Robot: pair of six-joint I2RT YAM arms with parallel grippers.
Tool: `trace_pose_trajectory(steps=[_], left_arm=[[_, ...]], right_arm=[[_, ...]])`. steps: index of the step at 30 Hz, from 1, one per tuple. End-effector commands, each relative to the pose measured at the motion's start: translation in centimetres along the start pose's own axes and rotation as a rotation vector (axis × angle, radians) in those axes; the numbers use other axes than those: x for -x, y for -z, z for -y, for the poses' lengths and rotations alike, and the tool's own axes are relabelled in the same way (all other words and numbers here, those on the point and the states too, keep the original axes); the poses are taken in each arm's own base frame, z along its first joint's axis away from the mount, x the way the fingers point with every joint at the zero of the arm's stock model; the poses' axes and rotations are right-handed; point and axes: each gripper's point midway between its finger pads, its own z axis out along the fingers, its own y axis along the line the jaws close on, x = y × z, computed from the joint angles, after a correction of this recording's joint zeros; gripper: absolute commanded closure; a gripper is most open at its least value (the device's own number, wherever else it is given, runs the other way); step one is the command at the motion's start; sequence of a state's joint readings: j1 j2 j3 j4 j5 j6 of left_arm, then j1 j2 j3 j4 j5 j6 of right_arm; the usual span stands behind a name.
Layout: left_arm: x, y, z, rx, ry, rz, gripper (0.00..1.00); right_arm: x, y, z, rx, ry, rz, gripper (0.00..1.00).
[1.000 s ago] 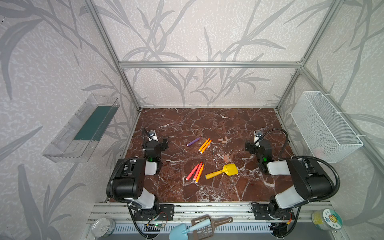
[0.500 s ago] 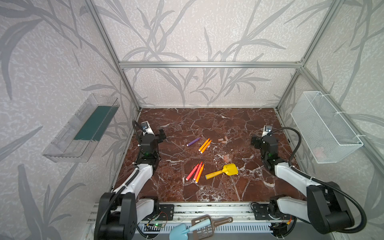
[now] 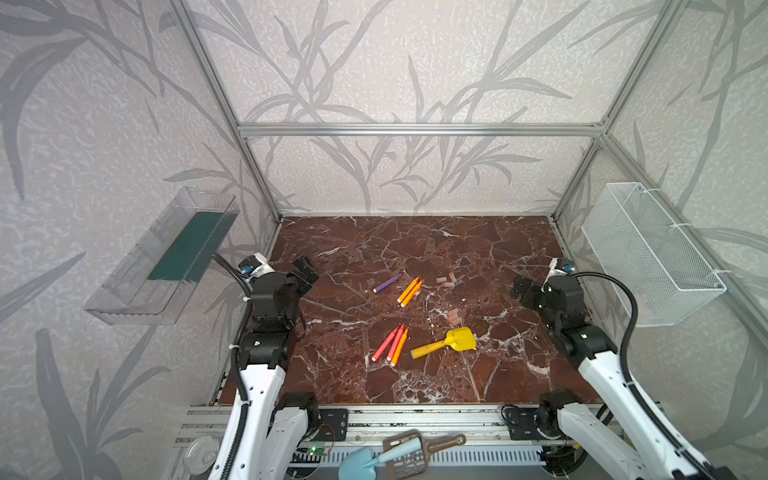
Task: Insert the pens into the pen caps
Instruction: 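Reach the left gripper toward the two orange markers while the right arm moves inward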
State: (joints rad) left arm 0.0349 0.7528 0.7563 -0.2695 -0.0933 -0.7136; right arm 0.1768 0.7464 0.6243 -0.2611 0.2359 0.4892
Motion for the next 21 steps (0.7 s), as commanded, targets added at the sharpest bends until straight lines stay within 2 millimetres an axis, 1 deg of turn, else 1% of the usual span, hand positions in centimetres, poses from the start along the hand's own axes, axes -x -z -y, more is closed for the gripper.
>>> trace_pose_trajectory(steps=[1,3,4,5,7,8,10,11,13,14,15,16,18,20,21], left_arm=[[-1.7,0.2,-1.5,0.109,0.080,-0.121,0.01],[-1.9,-0.3,-0.8,0.081,0.048,-0.145,0.00],[-2.2,-0.3,-0.6,0.081,0.048,-0.173,0.00],[-2.7,-0.2,-0.2,0.069,0.040,-0.218,0.00],[-3.1,0.0,1.8,-0.031,-0.003,-0.276,0.04],[-3.1,0.2,2.6,-0.081,-0.018,-0.280,0.05],[-3.4,0.6,3.2,-0.124,-0.023,-0.289,0.05],[-3.8,0.7,3.7,-0.160,-0.029,-0.298,0.07],[-5.8,0.9,4.2,-0.214,-0.045,-0.335,0.15],[-7.2,0.8,4.5,-0.235,-0.066,-0.344,0.17],[-8.8,0.5,4.3,-0.225,-0.095,-0.364,0.20],[-9.9,0.3,4.3,-0.221,-0.119,-0.381,0.22],[-12.4,0.0,5.1,-0.247,-0.175,-0.435,0.25],[-14.1,-0.2,5.5,-0.246,-0.242,-0.465,0.28],[-14.9,-0.3,5.3,-0.240,-0.270,-0.486,0.31]], right_arm=[[-1.0,2.3,-0.5,0.072,-0.110,-0.041,0.01],[-0.7,3.5,-2.3,0.184,-0.106,-0.047,0.01],[-0.5,4.0,-2.8,0.208,-0.103,-0.058,0.01],[-0.4,4.4,-2.9,0.202,-0.111,-0.084,0.01],[-0.4,5.2,-3.3,0.205,-0.125,-0.145,0.01],[-0.6,5.5,-4.0,0.241,-0.124,-0.169,0.01],[-1.1,5.6,-5.6,0.341,-0.118,-0.184,0.01],[-1.6,5.4,-6.1,0.377,-0.120,-0.188,0.01],[-2.7,4.8,-6.0,0.376,-0.110,-0.217,0.00],[-3.3,4.5,-5.9,0.367,-0.089,-0.240,0.02],[-4.0,4.2,-5.7,0.351,-0.066,-0.266,0.05],[-4.6,4.0,-5.4,0.335,-0.052,-0.290,0.07],[-5.9,3.8,-5.0,0.323,-0.040,-0.319,0.14],[-6.7,4.0,-4.7,0.323,-0.061,-0.329,0.17],[-6.9,4.3,-4.7,0.325,-0.071,-0.336,0.19]])
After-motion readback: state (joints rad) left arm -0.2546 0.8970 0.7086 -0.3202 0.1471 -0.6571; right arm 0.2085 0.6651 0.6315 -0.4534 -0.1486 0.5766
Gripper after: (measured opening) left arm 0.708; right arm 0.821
